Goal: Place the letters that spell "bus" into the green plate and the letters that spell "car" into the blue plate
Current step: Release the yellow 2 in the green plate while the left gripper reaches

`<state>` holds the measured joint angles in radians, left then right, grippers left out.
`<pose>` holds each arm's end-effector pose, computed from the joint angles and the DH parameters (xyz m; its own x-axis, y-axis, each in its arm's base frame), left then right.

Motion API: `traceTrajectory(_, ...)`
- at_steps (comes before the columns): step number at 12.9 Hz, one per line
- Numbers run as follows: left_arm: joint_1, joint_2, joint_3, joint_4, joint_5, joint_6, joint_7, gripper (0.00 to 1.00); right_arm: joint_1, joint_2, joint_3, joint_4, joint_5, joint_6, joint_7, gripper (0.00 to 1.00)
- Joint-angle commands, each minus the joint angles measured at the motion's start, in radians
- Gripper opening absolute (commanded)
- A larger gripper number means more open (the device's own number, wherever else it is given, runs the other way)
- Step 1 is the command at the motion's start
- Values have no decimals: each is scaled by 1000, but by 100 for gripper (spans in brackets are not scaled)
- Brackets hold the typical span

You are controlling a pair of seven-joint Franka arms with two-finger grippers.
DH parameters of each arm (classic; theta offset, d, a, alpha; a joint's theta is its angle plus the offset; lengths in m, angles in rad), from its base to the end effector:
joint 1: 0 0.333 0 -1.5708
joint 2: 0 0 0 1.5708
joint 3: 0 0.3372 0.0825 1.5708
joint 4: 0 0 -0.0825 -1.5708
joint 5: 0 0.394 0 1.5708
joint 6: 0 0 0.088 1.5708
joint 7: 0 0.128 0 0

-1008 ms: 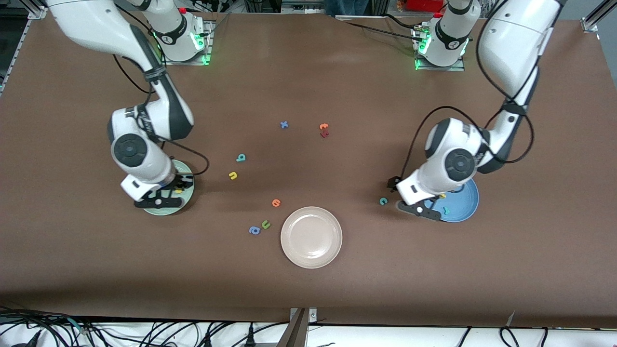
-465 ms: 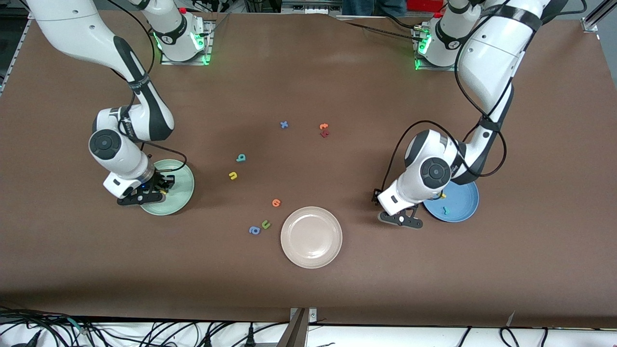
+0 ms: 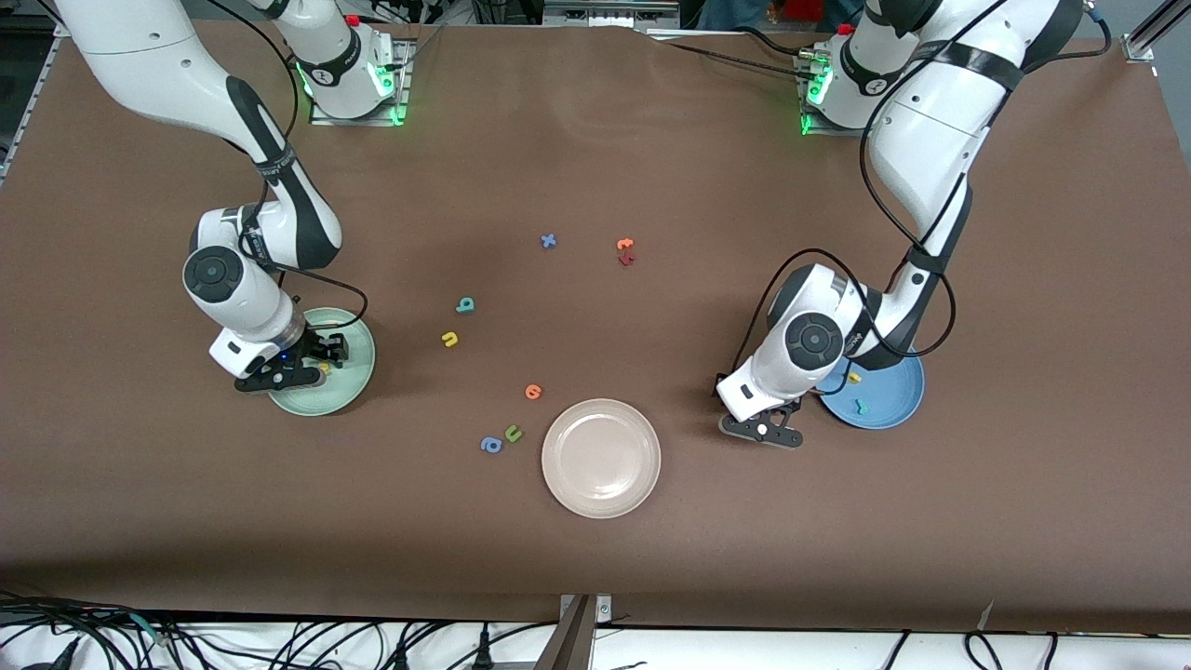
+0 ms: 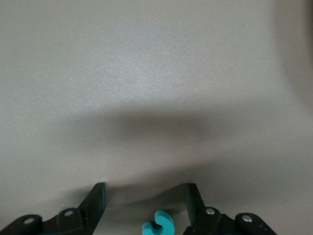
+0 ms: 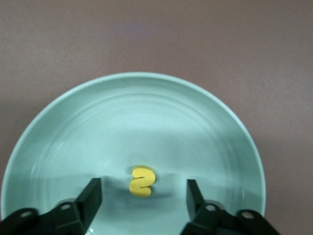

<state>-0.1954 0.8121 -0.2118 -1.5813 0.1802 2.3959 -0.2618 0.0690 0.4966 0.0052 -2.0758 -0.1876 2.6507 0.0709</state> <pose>0.6710 -0.2640 0.1546 0.9778 -0.2086 0.0175 -0.2091 -0.9773 0.0338 0.6106 0.0486 0.1819 0.9829 0.1670 0.0771 0.1597 -0.9828 0.0928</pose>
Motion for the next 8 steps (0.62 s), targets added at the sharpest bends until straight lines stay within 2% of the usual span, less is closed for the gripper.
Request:
traceTrajectory(1,-12,10,2,15,22,-18,-40,74,2,-75,7,-9,8,-64,73,99)
traceTrajectory(2,-12,7,2,15,22,-41,-40,74,9,-88,22,-10,8,-78,137,99)
traceTrajectory(5,-7,6,0,6,22,-73,-42,73,46,-81,137,-10,7,-83,472,100)
traceTrajectory(8,-2,6,0,-11,22,-73,-40,71,119,-58,160,11,-3,-74,530,100)
